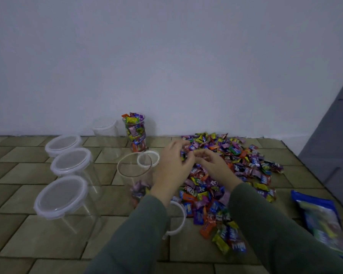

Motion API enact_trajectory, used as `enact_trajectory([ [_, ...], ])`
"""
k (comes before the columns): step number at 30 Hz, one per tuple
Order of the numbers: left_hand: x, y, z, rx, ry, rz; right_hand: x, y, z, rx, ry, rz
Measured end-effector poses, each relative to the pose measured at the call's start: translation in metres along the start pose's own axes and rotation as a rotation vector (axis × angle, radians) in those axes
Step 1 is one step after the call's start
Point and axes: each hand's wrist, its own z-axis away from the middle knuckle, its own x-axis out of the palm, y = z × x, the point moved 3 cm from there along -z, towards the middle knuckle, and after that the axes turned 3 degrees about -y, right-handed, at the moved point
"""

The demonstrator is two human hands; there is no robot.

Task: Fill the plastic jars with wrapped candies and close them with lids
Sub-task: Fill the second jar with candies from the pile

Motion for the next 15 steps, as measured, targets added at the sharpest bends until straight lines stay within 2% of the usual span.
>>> enact_trajectory([
  [5,0.049,-0.032,-0.018,-0.199,-0.216,-0.107,-0.037,0.022,-0.010,0.049,0.013,0.109],
  [10,0.077,-0.056,-0.045,-0.256,-0.277,-0.288,-0.059,0.038,-0.044,0.014,0.010,0.296],
  [15,0.100,-0.078,-0.083,-0.308,-0.308,-0.397,-0.075,0.055,-0.085,0.021,0.112,0.534],
])
